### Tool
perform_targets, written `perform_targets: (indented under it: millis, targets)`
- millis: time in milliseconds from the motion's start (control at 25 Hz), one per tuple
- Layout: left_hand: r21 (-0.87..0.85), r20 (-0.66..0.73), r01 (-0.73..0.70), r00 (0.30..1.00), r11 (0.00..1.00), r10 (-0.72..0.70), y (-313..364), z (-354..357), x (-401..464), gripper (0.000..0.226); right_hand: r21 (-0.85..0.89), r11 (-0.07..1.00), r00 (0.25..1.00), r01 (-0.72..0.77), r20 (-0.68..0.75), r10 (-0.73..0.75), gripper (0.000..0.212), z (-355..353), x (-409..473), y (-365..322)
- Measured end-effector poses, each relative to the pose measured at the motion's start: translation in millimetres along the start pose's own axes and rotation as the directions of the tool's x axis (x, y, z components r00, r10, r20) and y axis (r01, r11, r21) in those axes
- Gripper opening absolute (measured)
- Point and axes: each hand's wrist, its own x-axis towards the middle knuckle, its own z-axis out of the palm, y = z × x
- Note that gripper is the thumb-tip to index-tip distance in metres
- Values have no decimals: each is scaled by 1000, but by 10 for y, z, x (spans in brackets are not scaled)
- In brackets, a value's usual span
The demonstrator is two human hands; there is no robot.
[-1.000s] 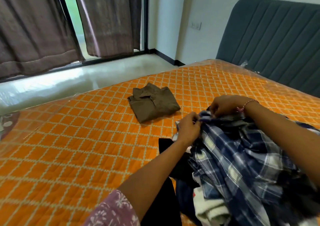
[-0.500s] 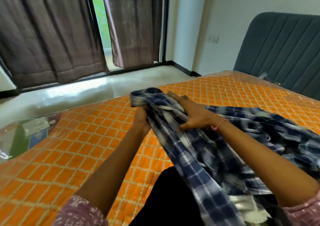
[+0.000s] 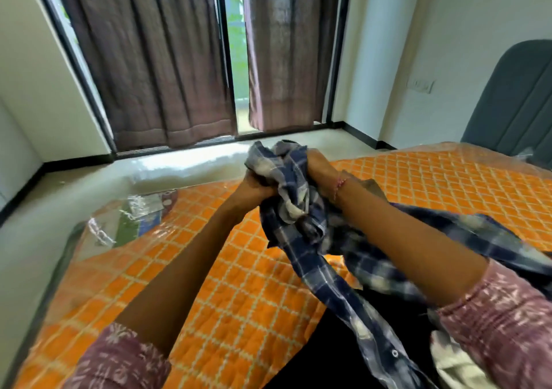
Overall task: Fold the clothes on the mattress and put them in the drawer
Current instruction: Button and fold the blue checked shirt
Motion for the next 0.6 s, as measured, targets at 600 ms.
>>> perform_targets:
  millis: [600]
  targets:
    - [-535,-504,49,783,844,-365,523,-1746,-446,43,-337,837,882,431,354,-311,37,1533,115,-229]
